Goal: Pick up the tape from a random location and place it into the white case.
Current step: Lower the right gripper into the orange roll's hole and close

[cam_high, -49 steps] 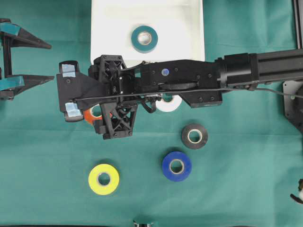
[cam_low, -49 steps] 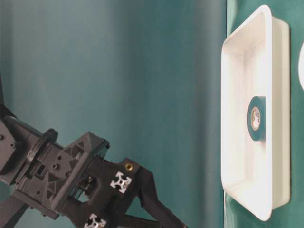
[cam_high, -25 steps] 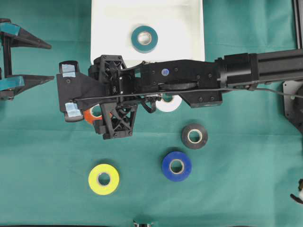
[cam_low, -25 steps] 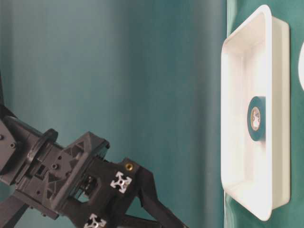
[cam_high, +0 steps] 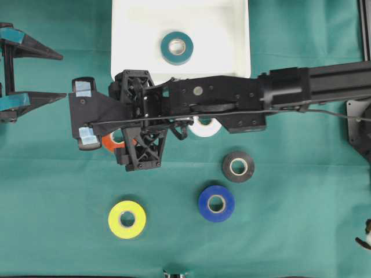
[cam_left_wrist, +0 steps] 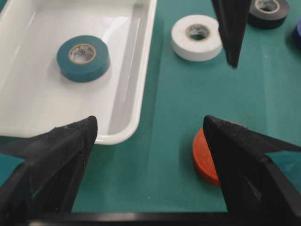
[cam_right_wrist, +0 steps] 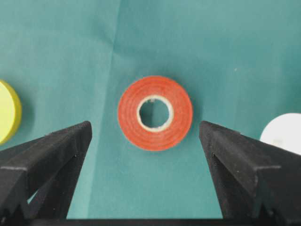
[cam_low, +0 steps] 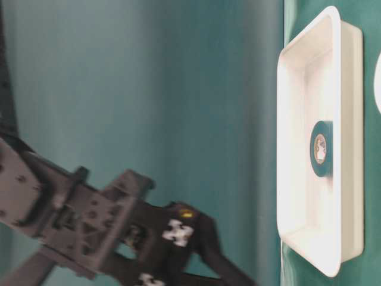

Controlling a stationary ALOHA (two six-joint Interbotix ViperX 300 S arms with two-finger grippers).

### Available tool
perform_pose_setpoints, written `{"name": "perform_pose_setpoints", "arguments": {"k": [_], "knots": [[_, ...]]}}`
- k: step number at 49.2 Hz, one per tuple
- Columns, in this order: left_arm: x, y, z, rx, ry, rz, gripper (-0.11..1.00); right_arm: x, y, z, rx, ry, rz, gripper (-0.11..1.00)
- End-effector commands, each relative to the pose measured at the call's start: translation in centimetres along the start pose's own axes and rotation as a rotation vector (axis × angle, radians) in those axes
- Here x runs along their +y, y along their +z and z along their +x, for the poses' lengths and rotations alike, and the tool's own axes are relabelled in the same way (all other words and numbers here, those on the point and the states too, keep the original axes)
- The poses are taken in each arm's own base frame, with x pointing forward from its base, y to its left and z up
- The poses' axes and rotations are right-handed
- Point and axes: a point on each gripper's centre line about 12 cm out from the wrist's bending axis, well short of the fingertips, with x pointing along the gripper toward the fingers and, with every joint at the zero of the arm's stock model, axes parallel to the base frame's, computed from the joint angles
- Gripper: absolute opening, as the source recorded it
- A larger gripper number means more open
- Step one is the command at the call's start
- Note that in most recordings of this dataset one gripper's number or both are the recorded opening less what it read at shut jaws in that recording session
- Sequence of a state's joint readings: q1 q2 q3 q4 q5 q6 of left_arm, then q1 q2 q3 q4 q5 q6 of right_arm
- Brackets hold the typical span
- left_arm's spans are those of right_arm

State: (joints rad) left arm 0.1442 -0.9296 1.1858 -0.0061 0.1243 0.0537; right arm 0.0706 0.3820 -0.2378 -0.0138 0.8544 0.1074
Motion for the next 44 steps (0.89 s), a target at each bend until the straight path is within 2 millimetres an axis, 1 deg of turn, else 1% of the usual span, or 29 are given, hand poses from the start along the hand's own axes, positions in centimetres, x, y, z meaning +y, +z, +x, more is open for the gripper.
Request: {"name": "perform_pose_setpoints", "arguments": {"k": [1,11,24,37,44], "knots": [[0.0,0.4,0.1,-0.008,0.0,-0.003,0.97,0.3,0.9,-0.8,-0.033,0.006,0.002,0.9],[0.0,0.4,0.1,-0.008,0.0,-0.003,0.97,0.4,0.4,1.1,-0.018,0.007,0.014,0.9],[0.0,0.4,0.1,-0.008,0.0,-0.003,0.97,1.3,-0.7,3.8,0.008,0.015,0.01,0.9],[0.0,0.3,0.1,-0.008,0.001,-0.004,0.97,1.3,-2.3,7.1,0.05,0.009,0.04,0.9],[0.0,0.3,0.1,-0.005,0.0,-0.003,0.97,1.3,-2.9,8.4,0.049,0.011,0.044,0.9]]}}
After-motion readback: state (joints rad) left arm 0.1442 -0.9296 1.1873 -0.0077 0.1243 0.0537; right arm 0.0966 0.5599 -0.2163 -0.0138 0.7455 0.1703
